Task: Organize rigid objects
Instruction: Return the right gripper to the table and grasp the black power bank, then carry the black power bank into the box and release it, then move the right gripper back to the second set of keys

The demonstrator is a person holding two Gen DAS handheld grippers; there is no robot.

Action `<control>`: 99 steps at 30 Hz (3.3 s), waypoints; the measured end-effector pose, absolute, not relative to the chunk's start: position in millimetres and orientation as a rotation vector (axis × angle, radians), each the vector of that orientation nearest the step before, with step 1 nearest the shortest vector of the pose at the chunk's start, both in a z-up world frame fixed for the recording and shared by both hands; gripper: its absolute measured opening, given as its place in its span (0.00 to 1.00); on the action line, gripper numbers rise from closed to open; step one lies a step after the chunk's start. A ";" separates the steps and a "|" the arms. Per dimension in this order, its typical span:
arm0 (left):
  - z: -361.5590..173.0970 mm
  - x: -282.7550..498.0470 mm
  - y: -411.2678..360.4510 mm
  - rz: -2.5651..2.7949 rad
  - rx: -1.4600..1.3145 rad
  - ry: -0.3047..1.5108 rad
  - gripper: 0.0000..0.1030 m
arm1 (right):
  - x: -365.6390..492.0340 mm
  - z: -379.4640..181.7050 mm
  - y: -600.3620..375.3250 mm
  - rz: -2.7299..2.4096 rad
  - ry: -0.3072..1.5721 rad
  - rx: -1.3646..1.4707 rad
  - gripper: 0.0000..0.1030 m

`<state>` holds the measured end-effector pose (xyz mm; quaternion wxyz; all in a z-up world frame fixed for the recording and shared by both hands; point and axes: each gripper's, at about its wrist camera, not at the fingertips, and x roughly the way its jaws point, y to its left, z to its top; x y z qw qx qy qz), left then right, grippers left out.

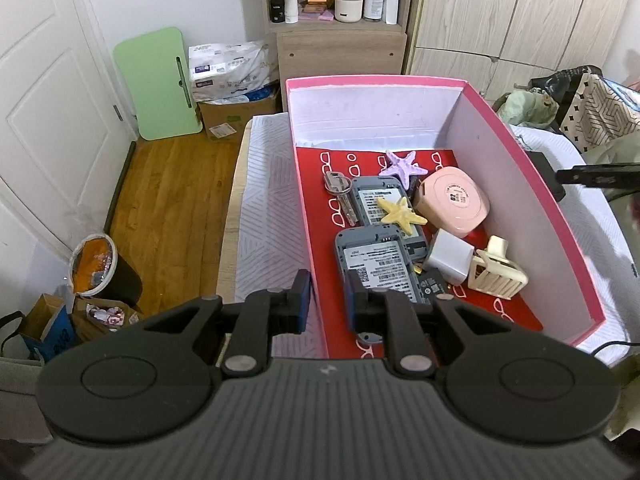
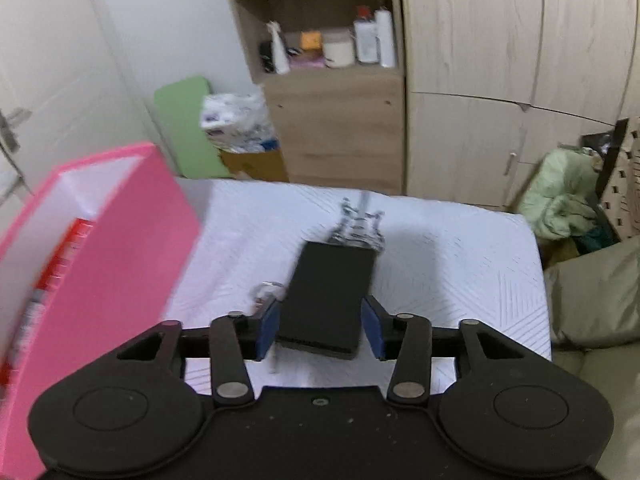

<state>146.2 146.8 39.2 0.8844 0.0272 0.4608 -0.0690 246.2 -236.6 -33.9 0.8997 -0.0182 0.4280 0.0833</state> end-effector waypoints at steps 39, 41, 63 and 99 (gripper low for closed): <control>38.9 145.6 150.6 -0.158 0.038 0.946 0.17 | 205.1 23.7 -223.8 0.390 0.675 0.136 0.67; 38.6 145.6 151.1 -0.159 0.036 0.945 0.17 | 193.5 36.9 -215.2 0.500 0.660 0.182 0.67; 37.1 142.4 155.8 -0.175 0.017 0.926 0.17 | 224.4 37.9 -41.1 0.757 0.851 -0.151 0.67; 35.1 138.2 154.6 -0.182 0.026 0.900 0.21 | 220.1 65.8 -148.6 0.545 0.807 0.151 0.67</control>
